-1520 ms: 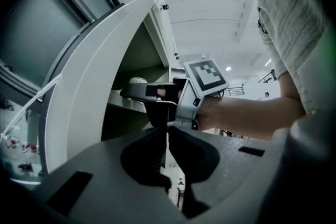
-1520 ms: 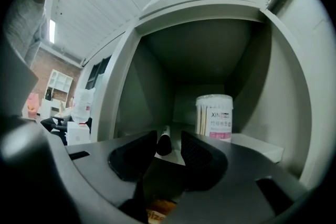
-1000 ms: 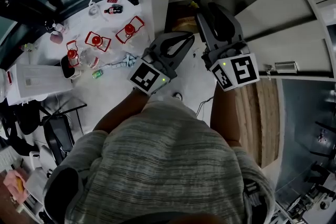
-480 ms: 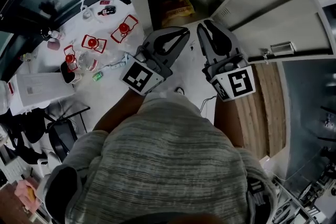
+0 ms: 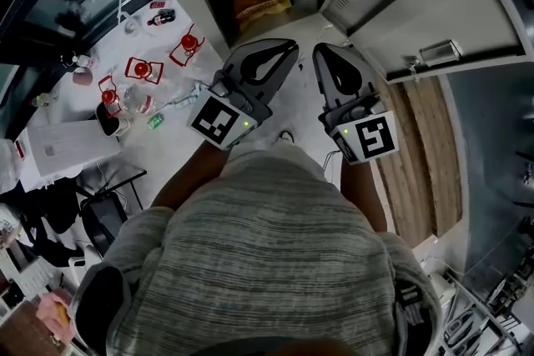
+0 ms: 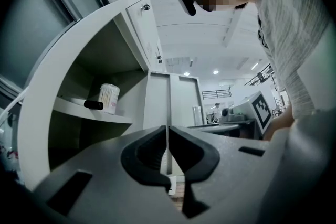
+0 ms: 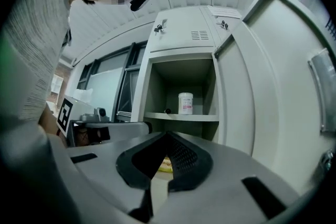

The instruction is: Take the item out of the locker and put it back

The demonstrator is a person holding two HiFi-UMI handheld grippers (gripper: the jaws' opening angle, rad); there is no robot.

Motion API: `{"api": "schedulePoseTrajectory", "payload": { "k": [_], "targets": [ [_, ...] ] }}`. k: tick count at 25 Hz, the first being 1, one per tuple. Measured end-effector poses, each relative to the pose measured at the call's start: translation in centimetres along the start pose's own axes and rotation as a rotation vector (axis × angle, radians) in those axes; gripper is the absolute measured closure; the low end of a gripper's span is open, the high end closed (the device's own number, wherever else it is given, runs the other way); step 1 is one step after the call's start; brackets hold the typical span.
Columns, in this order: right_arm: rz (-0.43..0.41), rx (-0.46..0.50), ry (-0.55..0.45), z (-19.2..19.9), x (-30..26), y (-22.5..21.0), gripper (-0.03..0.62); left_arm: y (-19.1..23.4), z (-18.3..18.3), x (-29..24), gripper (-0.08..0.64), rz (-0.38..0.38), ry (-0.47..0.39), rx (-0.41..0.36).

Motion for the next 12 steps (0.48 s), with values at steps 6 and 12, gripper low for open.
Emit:
{"api": "schedulePoseTrajectory", "payload": {
  "k": [6, 12],
  "targets": [
    [-0.019, 0.018, 0.013, 0.2, 0.9, -0.2, 0.568, -1.1, 0.6, -0.7, 0.543, 0.000, 0.008, 0.002],
    [-0.032, 0.007, -0.012, -0.3, 1.4, -0.5, 0.568, -1.9, 1.0, -0.7, 0.543, -0.015, 0.011, -0.002]
  ]
}}
Point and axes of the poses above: the fingertips, and each gripper's own axes: x backward along the fingers, y to its left, z out of its underside, the point moved 7 cm from there along x, backward along the fingers, and after that the axes turned 14 degrees about -y, right-handed, at the moved point
